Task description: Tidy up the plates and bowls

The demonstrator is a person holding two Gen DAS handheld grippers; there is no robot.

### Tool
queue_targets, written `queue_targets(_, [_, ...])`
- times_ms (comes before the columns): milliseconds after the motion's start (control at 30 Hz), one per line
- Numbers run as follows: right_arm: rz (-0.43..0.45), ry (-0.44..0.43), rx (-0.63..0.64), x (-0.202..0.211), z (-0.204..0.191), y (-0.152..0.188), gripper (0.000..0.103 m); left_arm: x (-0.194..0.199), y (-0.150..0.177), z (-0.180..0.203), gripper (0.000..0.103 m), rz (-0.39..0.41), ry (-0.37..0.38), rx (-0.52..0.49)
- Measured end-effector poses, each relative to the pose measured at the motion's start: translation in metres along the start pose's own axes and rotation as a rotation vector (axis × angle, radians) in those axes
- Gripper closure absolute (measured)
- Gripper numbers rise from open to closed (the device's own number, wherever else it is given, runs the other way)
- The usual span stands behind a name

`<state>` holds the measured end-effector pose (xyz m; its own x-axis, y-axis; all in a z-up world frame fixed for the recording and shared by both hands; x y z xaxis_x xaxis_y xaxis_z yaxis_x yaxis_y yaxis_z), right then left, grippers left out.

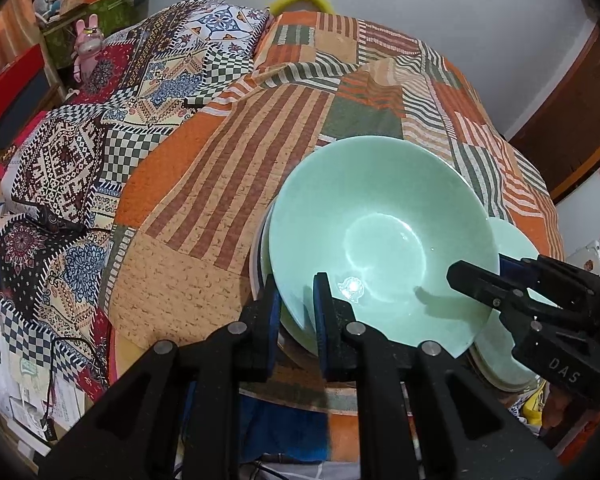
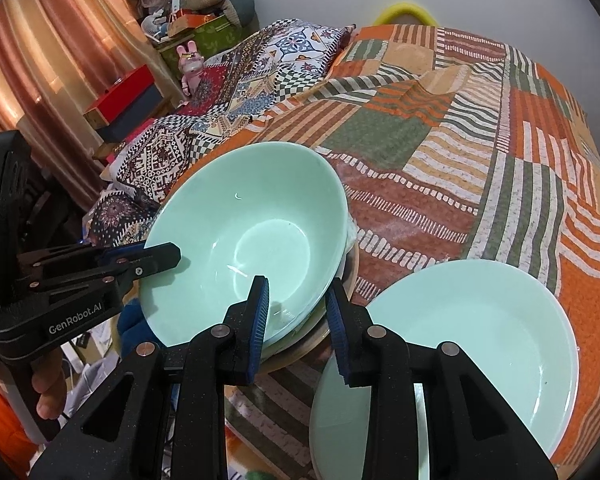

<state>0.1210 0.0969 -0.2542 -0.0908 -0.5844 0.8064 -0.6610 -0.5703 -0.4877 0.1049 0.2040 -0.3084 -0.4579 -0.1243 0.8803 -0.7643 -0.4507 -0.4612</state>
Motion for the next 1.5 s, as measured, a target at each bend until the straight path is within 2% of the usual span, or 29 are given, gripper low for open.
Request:
queue_targets(133, [0.0,0.014,0.018,-0.001,-0.001,0.0,0.075,0.001,0.0,0.0,0.086,0.002,-0.011,-0.003])
queue_targets(200, [-0.002,0.019,0.024,-0.001,0.0,0.0,0.075,-0.001,0.001,-0.002,0.077,-0.003,-0.028,-0.005])
queue_targets(567, [-0.003,0.015,0.03,0.0,0.0,0.001,0.075,-0.003,0.003,-0.003,0.076,-0.007,-0.025,-0.005])
queue_targets(733, [0.009,0.019,0.031,0.005,0.0,-0.001,0.073,0.007,-0.001,-0.009,0.073,0.026,-0.041,-0.007])
queue_targets(833, [0.026,0.019,0.019,0.011,0.003,-0.004,0.065,0.014,-0.004,-0.013,0.069,0.048,-0.043,0.001])
queue_targets(900, [0.038,0.021,0.009,0.014,0.006,-0.005,0.059,0.017,-0.005,-0.016,0.059,0.06,-0.047,0.008])
queue_targets(967, [0.04,0.018,-0.007,0.015,0.01,-0.005,0.051,0.017,-0.005,-0.02,0.054,0.063,-0.045,0.019])
queue_targets(1033, [0.027,0.007,-0.027,0.013,0.014,-0.004,0.048,0.014,-0.003,-0.021,0.053,0.055,-0.024,0.033])
queue_targets(1500, [-0.032,-0.012,-0.053,-0.011,0.018,-0.001,0.048,-0.019,0.009,-0.019,0.053,-0.015,0.041,0.048])
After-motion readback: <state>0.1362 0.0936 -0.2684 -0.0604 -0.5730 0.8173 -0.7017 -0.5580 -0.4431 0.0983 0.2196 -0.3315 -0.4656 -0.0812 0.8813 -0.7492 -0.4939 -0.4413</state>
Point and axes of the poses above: each gripper's, at about its wrist camera, not at the fingertips, and x roughly against the way its jaws point, z to its right, y to its underside, the point moved 9 cm from there along -x, roughly the way its jaws point, and after that the axes turned 7 degrees about -y, right-handed, at the moved point
